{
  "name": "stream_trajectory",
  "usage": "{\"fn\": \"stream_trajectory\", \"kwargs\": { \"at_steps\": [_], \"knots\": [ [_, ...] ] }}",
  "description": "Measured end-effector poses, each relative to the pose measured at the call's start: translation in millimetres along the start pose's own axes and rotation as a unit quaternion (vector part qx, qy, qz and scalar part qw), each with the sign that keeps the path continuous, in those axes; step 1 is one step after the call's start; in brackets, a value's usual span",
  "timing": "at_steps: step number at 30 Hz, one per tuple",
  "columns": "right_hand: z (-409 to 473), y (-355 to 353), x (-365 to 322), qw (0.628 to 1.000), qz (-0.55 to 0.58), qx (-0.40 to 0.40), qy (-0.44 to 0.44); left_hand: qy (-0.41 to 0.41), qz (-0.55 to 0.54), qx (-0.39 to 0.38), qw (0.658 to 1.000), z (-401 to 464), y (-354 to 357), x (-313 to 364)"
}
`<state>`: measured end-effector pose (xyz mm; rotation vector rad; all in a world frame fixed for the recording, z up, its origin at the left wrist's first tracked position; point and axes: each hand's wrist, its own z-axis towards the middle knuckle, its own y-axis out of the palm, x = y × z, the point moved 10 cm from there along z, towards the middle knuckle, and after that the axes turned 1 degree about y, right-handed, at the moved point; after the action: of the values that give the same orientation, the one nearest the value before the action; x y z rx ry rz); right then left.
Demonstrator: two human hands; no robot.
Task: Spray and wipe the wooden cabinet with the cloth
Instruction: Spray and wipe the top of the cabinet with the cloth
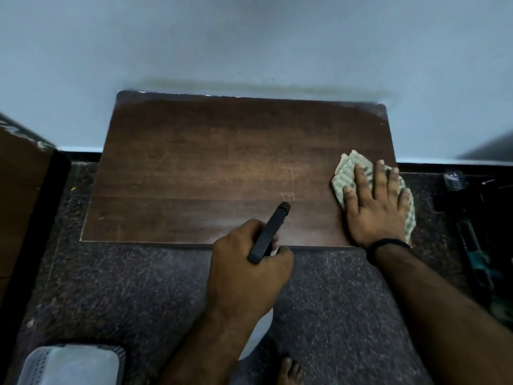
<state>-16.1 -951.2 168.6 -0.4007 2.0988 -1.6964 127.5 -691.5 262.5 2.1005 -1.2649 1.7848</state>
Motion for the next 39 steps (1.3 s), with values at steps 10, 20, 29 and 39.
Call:
{"fn": "stream_trajectory", "kwargs": {
  "at_steps": [10,20,29,39],
  "knots": [
    [68,-9,-4,0.999,0.017,-0.011,0.025,0.013,0.013,-0.032,0.999,38,41,42],
    [100,-17,-3,0.999,0.031,0.001,0.023,-0.020,0.044,-0.014,0.999,84,67,65],
    [117,-19,3,0.999,0.030,0.004,0.039,-0.032,0.045,0.024,0.998,96,69,65],
    [134,-22,4,0.997,0.037,0.008,0.064,-0.030,0.031,0.038,0.998,99,49,60]
  ]
}}
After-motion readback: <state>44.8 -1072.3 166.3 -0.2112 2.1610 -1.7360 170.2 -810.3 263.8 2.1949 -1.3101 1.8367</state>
